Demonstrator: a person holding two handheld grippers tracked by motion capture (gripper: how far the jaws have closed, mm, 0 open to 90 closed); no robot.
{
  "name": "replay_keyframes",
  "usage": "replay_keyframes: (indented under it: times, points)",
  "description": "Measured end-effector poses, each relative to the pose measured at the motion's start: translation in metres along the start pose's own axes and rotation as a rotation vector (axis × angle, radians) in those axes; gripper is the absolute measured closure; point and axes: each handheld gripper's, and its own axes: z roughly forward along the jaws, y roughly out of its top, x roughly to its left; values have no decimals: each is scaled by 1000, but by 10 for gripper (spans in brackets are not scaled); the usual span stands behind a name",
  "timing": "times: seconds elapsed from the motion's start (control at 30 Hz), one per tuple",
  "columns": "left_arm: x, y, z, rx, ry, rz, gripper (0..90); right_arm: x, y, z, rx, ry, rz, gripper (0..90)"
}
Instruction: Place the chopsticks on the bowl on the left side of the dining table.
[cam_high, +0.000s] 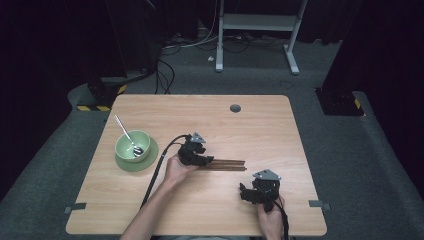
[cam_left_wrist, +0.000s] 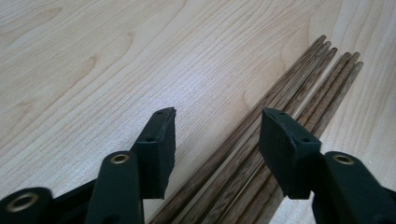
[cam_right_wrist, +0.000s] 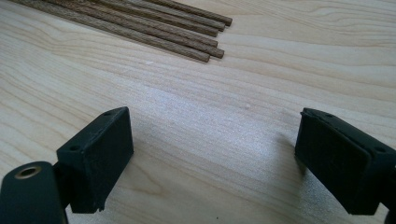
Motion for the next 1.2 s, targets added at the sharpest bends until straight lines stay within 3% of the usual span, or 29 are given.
replay_keyframes:
  times: [0.23, 0.4, 1.2]
  points:
    - [1, -2, 4, 15, 13, -2, 507, 0, 0, 0, 2, 0, -1, 110]
    - [4, -3, 5, 11, 4, -30, 527, 0, 0, 0, 1, 1, -1, 110]
    - [13, -8, 3, 11, 34, -38, 623, 0, 0, 0, 1, 2, -2, 109]
